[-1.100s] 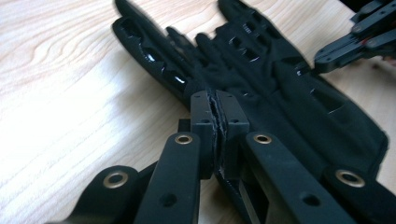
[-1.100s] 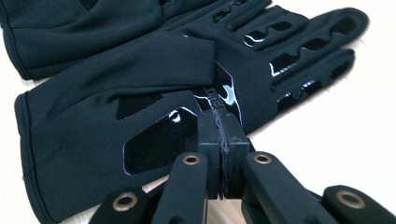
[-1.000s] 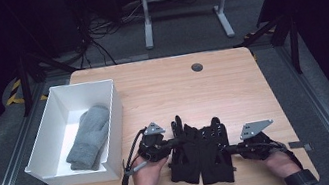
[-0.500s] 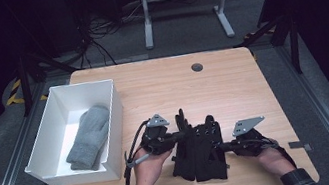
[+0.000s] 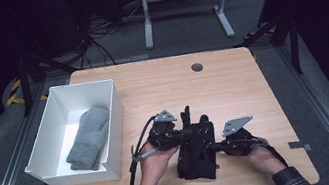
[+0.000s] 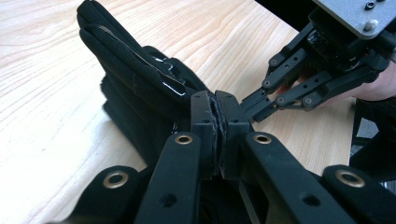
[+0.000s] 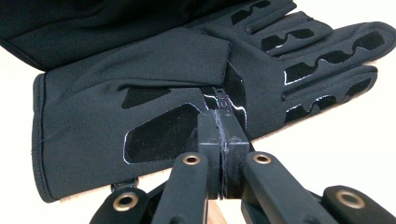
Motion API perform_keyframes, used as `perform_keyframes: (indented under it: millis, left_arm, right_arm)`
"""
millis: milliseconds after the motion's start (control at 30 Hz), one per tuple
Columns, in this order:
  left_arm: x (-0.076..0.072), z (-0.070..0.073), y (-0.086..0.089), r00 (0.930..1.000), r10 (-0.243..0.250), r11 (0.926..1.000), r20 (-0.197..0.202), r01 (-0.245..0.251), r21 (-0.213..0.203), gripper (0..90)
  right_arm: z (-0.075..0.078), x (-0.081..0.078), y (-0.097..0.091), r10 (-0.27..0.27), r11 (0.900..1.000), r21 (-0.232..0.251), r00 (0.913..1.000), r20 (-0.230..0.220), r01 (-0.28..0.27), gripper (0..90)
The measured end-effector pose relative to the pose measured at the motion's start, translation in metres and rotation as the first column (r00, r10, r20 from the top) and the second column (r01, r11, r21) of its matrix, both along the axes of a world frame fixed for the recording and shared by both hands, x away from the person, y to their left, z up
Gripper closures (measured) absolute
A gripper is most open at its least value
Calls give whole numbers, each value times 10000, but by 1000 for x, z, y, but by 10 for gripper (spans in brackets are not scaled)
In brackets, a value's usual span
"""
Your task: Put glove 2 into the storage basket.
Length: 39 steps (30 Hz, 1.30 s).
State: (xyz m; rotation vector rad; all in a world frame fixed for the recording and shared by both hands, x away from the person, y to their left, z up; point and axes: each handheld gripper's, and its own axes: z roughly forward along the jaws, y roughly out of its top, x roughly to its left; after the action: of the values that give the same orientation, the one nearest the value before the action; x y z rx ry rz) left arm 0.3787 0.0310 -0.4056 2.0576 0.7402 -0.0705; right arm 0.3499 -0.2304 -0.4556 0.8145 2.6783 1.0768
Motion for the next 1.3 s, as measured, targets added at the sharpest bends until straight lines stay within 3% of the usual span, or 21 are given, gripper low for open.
perform_keyframes:
  millis: [600,1000,1133,1300]
  left_arm:
    - [11,-12,-24,9993,-278,9987,-254,289,425,876]
    - [15,-27,-28,9989,-81,9970,-463,116,764,875]
    - [15,-34,-31,9983,-61,9962,-582,112,867,874]
    - [14,-46,-39,9976,-67,9919,-693,154,1258,864]
  right_arm:
    - [-2,8,29,219,9997,46,9996,176,-220,900]
    - [-2,12,42,254,9997,50,9991,328,-256,900]
    - [3,12,33,60,9997,238,9987,509,-72,895]
    - [11,18,4,-851,9938,783,9937,733,793,782]
